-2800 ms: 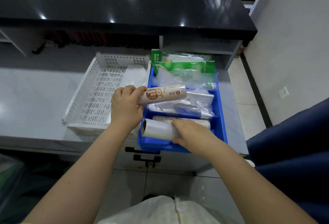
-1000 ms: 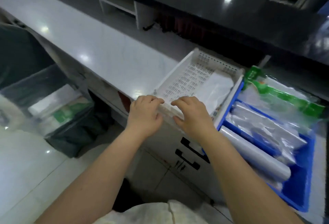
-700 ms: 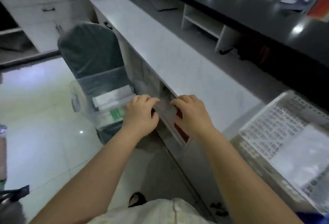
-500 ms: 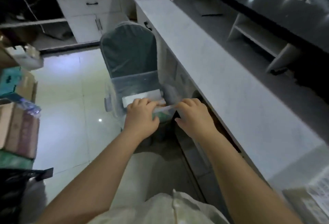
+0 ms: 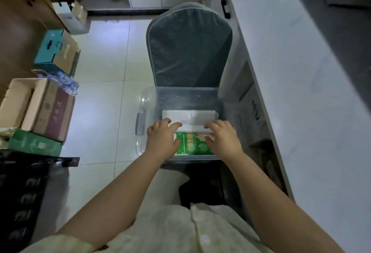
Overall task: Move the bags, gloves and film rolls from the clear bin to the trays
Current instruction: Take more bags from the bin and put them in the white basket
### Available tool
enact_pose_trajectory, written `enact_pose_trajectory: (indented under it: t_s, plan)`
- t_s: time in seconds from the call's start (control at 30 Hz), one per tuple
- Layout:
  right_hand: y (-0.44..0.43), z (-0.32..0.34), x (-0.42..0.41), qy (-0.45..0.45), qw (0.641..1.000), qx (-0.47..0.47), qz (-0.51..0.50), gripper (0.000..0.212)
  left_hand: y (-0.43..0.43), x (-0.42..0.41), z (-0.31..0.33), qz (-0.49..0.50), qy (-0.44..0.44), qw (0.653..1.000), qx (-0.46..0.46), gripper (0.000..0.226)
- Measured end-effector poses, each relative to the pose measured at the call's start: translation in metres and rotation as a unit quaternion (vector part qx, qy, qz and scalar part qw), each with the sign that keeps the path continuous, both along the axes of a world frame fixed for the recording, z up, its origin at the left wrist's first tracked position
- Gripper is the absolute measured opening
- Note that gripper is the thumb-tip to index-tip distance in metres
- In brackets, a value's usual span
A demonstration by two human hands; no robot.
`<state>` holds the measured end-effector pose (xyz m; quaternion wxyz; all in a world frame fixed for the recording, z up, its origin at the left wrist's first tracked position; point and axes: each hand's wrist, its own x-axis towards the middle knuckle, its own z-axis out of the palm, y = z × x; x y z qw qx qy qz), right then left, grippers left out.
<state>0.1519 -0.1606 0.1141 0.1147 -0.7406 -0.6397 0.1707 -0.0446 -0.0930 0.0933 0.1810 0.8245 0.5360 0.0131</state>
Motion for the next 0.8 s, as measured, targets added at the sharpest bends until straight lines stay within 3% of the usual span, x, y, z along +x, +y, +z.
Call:
enact_pose_trajectory:
  t_s: [0.3,0.6,0.8]
  plan:
    - [0.102,-0.100,0.051,0.049,0.990,-0.130,0.009,0.037,0.081,0.053,-0.089,0.027,0.031,0.995,-0.093,0.053]
    - [0.157,-0.237,0.053,0.063,0.980,-0.179,-0.057,0.040,0.170,0.100,-0.226,-0.072,0.081,0.985,-0.132,0.070]
    - [0.153,-0.283,0.053,0.071,0.979,-0.173,-0.078,0.032,0.181,0.119,-0.291,-0.085,0.112,0.978,-0.151,0.078]
